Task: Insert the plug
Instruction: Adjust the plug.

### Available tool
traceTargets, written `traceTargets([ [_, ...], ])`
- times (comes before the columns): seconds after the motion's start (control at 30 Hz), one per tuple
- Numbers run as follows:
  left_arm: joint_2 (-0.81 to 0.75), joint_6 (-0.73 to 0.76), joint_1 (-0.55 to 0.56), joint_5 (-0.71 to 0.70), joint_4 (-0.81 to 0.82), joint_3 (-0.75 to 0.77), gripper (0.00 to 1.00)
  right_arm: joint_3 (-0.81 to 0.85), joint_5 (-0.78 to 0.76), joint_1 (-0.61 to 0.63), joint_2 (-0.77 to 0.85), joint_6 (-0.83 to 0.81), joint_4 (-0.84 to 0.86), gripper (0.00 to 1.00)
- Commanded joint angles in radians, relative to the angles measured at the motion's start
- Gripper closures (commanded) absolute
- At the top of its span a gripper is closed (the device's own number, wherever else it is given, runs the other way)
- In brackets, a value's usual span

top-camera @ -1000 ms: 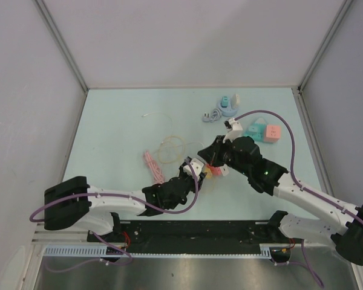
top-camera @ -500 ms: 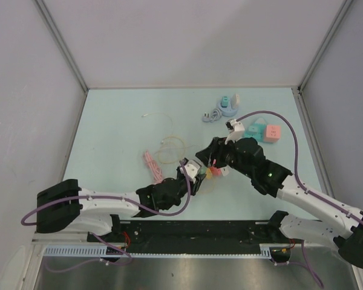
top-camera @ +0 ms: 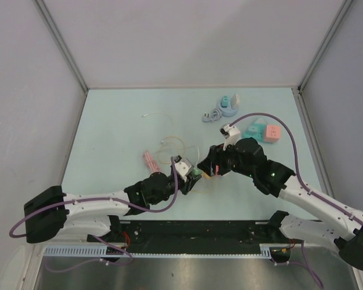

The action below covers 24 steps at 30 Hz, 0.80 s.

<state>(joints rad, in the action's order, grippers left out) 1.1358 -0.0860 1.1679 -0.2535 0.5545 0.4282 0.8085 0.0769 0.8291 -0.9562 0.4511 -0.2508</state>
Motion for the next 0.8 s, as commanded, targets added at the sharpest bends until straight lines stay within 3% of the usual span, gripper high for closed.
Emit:
traceTargets([
  [0.0, -0.041, 0.035, -0.011, 0.089, 0.002, 0.007, 0.99, 0.057, 0.066, 0.014, -0.027, -0.049, -0.033, 0.35],
  [0.43, -0.034, 0.035, -0.013, 0.085, -0.062, 0.049, 1.00, 0.101, 0.070, 0.042, -0.139, -0.051, -0.082, 0.38],
  [0.67, -0.034, 0.038, -0.011, 0.071, -0.062, 0.044, 1.00, 0.119, 0.107, 0.042, -0.182, -0.054, -0.113, 0.46],
  [0.77, -0.033, 0.042, -0.013, 0.066, -0.064, 0.043, 0.99, 0.126, 0.121, 0.042, -0.196, -0.060, -0.130, 0.58],
])
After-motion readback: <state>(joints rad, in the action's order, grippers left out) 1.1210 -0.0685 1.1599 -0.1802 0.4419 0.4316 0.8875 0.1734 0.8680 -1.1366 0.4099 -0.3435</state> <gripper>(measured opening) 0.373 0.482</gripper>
